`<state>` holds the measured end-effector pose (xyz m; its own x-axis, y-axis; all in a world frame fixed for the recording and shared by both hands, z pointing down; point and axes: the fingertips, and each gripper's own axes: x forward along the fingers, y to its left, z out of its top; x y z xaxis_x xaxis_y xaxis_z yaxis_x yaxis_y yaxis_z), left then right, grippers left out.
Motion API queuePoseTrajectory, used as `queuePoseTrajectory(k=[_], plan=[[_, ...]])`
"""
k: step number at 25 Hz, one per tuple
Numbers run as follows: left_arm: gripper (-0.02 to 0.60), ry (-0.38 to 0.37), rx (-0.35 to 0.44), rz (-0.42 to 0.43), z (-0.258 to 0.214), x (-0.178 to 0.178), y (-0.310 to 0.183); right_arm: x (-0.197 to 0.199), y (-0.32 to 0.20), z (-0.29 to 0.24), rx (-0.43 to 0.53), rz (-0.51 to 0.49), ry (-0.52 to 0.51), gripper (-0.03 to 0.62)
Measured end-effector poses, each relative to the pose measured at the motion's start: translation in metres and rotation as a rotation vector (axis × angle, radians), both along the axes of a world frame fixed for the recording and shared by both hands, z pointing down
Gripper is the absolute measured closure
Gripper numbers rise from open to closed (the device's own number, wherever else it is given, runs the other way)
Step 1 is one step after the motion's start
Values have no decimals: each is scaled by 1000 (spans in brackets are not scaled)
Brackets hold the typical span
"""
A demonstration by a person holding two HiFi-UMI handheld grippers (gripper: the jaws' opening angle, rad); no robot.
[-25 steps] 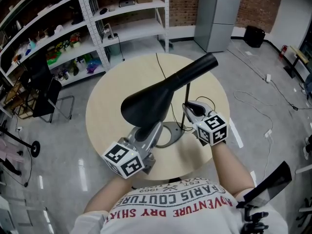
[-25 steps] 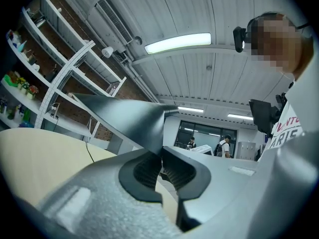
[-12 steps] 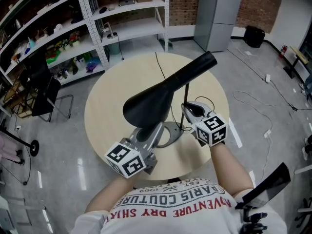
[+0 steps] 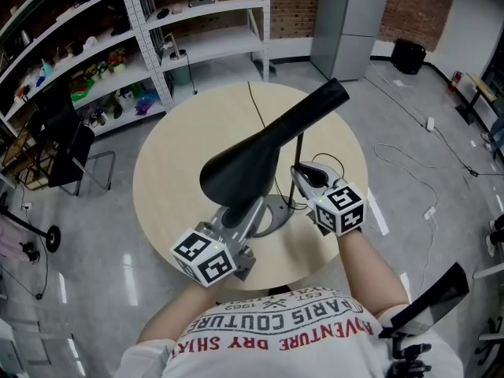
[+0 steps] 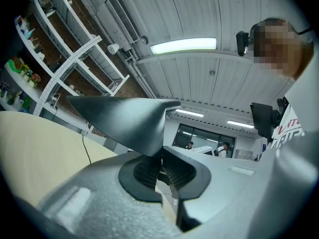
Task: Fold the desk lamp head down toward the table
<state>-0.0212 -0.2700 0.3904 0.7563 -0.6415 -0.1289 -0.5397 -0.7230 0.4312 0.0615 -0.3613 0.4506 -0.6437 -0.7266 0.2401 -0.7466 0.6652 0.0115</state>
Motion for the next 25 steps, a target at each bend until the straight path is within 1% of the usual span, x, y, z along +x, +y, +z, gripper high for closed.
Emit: queuePoseTrajectory(k=[25], plan=[[571, 75, -32, 13, 16, 16, -1, -1, 4, 4, 5, -7, -11, 546]])
